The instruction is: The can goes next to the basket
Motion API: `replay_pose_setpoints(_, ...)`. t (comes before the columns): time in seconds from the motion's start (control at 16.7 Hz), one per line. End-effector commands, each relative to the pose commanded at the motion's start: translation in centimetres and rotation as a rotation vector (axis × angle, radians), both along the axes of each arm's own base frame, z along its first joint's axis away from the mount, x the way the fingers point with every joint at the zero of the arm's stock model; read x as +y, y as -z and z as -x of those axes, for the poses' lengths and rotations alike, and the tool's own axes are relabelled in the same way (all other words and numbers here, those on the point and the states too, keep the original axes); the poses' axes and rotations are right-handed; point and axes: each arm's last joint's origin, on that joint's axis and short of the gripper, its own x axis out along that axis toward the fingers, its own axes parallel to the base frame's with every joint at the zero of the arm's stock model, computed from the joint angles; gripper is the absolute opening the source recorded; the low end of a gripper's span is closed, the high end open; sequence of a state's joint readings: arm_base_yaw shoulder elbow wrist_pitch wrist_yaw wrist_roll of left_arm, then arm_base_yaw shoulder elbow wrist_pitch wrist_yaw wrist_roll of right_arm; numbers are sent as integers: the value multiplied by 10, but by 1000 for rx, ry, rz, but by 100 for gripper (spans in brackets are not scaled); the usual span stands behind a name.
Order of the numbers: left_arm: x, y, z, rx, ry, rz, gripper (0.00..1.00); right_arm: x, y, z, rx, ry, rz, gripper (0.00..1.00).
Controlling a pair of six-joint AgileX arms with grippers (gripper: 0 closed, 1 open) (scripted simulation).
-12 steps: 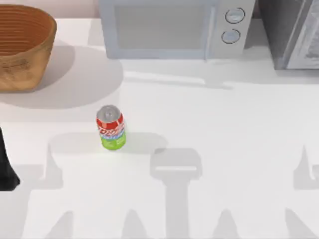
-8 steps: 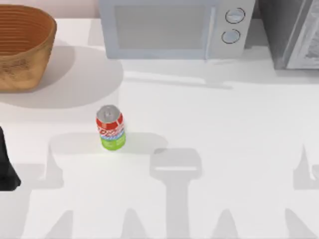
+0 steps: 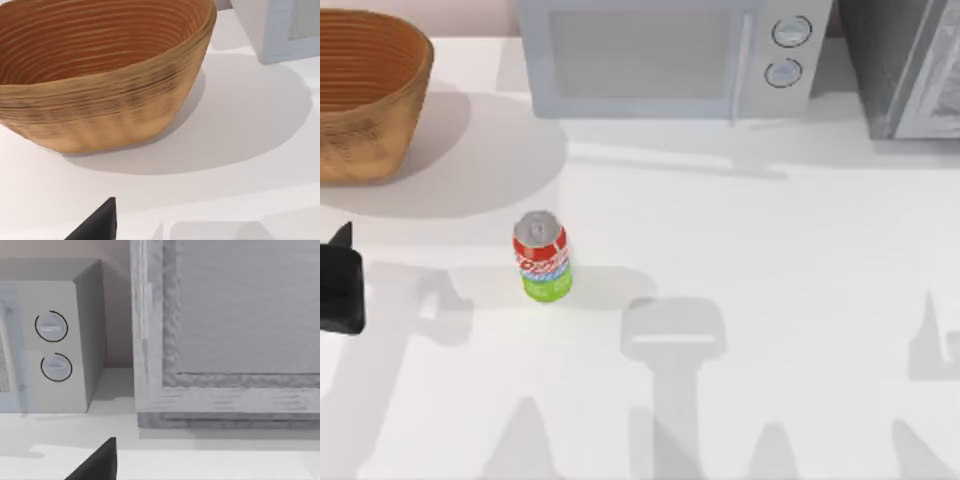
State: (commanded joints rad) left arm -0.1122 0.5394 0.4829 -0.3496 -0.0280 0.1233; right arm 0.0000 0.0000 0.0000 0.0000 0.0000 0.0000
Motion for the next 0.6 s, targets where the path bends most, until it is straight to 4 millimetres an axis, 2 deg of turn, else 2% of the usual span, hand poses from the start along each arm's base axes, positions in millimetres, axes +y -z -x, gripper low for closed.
replay_pose_setpoints(0.12, -7, -26, -22, 90, 37, -32, 100, 0, 0, 0, 0, 0, 0, 100)
replay_pose_setpoints(0.3, -20, -50, -52, 209, 100, -67, 100, 0, 0, 0, 0, 0, 0, 100)
replay_pose_setpoints(0.48, -37, -60, -81, 343, 173, -95, 100, 0, 0, 0, 0, 0, 0, 100)
replay_pose_setpoints(0.6, -52, -58, -106, 463, 229, -126, 100, 0, 0, 0, 0, 0, 0, 100)
